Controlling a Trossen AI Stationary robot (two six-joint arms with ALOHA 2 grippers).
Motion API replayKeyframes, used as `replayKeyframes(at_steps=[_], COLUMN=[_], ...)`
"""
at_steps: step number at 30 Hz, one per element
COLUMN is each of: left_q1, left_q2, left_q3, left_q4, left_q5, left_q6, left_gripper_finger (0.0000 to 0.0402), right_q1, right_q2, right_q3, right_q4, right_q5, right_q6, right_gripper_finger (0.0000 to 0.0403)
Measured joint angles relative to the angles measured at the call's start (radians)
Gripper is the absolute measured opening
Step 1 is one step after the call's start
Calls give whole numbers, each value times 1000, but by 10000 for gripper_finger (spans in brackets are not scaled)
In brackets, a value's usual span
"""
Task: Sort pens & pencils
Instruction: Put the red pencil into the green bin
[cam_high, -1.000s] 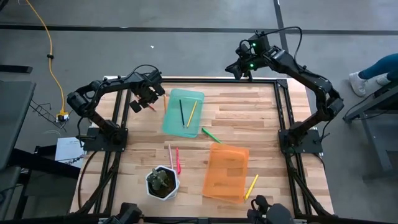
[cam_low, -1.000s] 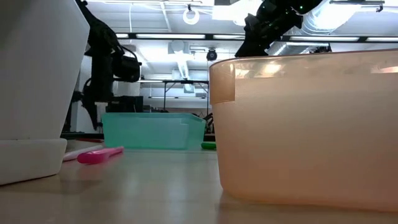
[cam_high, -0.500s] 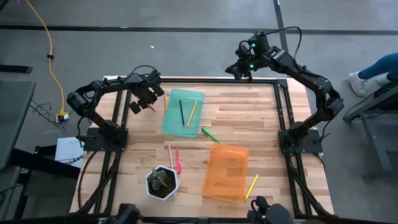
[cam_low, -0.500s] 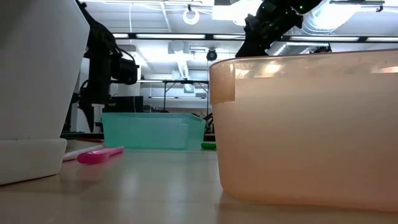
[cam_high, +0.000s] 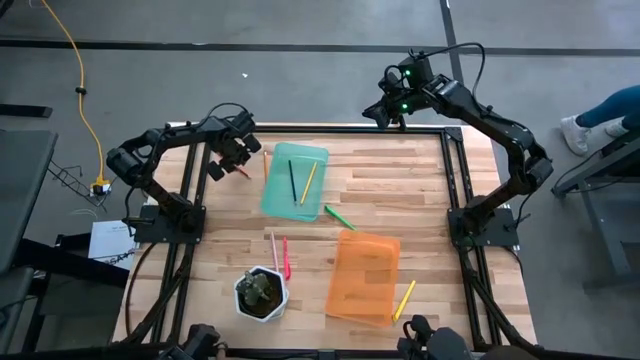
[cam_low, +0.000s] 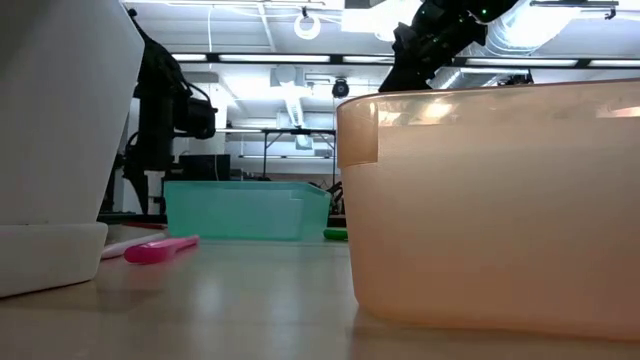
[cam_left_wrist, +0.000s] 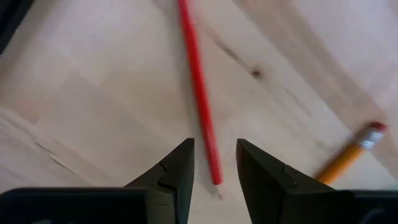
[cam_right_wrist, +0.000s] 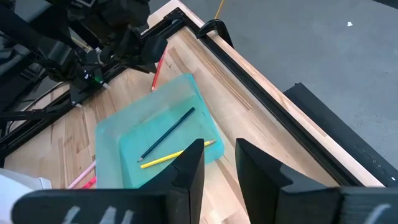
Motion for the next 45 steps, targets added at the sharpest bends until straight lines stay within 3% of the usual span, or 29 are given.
replayKeyframes(at_steps=[6,45], left_q1=[-2,-1], left_q2=[0,18], left_q3=[-45,-47], left_q4=[29,65], left_q5=[24,-32], left_q6=[0,-74], left_gripper_finger=[108,108], right_q1=[0,0], right_q2=[0,0], right_q3=[0,0], right_q4=[-1,-13], right_q5=[2,31], right_q6=[0,-3], right_gripper_finger=[83,83])
